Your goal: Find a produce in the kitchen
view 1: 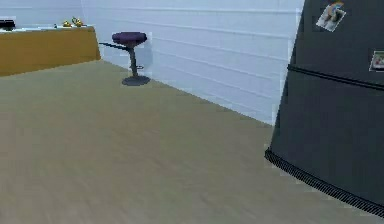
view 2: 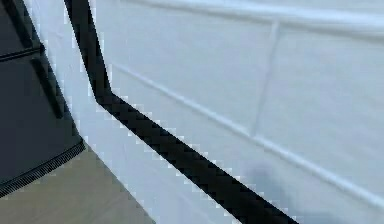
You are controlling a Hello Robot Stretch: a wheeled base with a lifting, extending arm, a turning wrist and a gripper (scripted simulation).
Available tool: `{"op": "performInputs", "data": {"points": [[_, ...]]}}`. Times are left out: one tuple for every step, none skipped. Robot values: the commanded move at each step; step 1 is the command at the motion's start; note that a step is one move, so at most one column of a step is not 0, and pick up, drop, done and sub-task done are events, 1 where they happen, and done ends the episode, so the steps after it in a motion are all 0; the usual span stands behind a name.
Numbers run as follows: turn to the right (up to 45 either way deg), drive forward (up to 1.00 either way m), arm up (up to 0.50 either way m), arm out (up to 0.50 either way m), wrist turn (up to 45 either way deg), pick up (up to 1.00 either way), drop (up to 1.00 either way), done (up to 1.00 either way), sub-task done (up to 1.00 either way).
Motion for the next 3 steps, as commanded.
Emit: {"op": "performInputs", "data": {"points": [[-39.0, 0.0, 0.0, 0.0, 0.0, 0.0, 0.0, 0.0, 0.0], [0.0, 0.4, 0.0, 0.0, 0.0, 0.0, 0.0, 0.0, 0.0], [-45.0, 0.0, 0.0, 0.0, 0.0, 0.0, 0.0, 0.0, 0.0]]}}
